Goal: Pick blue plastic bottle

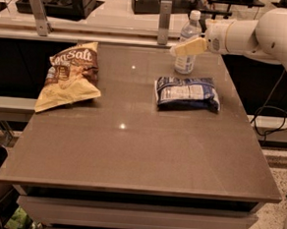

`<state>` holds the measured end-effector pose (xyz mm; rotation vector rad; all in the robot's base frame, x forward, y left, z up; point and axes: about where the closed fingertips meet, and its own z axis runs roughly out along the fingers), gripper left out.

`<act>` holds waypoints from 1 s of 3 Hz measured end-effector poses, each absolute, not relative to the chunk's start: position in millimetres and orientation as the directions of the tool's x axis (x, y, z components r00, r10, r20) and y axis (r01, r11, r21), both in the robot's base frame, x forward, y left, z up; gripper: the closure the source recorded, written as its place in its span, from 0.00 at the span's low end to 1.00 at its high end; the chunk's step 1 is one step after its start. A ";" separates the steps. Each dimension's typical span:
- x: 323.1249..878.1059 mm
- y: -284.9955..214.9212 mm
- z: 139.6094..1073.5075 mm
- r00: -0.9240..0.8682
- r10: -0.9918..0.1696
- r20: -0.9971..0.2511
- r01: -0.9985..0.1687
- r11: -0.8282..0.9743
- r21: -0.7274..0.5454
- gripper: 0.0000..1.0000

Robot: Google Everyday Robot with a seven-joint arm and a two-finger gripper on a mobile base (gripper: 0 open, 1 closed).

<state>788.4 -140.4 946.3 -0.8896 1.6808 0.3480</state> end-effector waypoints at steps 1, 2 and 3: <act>794.0 -132.2 940.5 -0.061 -0.362 -0.930 -0.726 0.655 -0.208 0.00; 796.9 -128.0 937.5 -0.057 -0.356 -0.933 -0.734 0.648 -0.203 0.00; 797.3 -125.0 936.1 -0.058 -0.356 -0.933 -0.737 0.645 -0.201 0.18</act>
Offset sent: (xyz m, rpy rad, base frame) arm 0.0110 0.0098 -0.0089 0.0283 -0.0018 0.0400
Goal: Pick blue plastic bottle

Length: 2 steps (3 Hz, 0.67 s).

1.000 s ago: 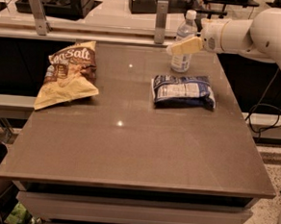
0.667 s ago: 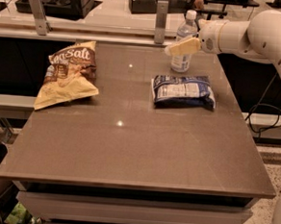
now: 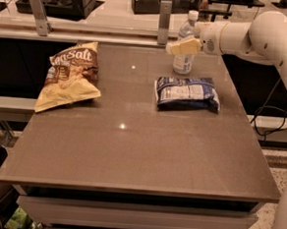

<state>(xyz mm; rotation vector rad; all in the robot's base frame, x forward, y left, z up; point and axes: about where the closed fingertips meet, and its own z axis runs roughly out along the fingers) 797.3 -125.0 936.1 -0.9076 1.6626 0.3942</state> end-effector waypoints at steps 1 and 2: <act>797.8 -121.8 934.6 -0.058 -0.356 -0.933 -0.740 0.642 -0.199 0.41; 798.3 -118.8 933.2 -0.058 -0.356 -0.933 -0.743 0.639 -0.197 0.64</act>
Offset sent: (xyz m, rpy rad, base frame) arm 0.0004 0.0024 -0.0012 0.0005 0.0016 0.0034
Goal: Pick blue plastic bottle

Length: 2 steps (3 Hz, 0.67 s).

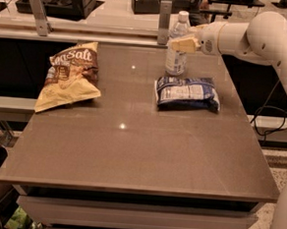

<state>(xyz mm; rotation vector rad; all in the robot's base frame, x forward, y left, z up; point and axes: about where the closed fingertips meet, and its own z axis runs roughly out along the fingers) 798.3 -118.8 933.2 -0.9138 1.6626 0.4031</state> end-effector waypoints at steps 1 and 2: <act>798.7 -115.7 931.7 -0.059 -0.355 -0.933 -0.746 0.636 -0.195 0.88; 799.1 -112.9 930.5 -0.059 -0.355 -0.933 -0.749 0.633 -0.194 1.00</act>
Offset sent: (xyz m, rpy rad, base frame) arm 0.0003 0.0024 -0.0011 0.0005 0.0016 0.0033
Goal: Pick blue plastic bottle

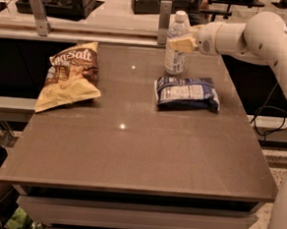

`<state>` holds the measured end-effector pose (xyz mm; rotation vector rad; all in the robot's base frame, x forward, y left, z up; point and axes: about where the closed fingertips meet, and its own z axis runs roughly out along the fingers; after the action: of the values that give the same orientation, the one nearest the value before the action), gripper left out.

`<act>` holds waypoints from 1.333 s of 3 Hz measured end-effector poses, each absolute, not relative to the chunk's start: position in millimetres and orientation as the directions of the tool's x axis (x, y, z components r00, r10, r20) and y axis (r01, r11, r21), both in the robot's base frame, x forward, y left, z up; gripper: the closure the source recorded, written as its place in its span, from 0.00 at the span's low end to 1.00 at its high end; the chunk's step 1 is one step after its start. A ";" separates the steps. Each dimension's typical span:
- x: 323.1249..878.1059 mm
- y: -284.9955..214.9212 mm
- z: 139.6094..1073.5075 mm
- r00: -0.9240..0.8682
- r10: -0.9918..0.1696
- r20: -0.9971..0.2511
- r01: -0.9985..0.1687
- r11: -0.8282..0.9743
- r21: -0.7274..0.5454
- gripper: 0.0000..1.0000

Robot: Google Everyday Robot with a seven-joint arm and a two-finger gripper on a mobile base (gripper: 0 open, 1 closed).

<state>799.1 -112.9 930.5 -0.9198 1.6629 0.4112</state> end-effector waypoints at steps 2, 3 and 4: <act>793.2 -118.4 953.7 -0.040 -0.369 -0.929 -0.732 0.643 -0.224 1.00; 788.2 -114.4 970.8 -0.009 -0.338 -0.941 -0.755 0.619 -0.215 1.00; 782.5 -101.6 989.1 0.026 -0.289 -0.957 -0.800 0.568 -0.193 1.00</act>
Offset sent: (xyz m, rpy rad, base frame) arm -0.0132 -0.0194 0.0498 -0.0210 -0.0645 -0.0397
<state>782.5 -101.6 989.1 -0.9565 1.5459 0.5073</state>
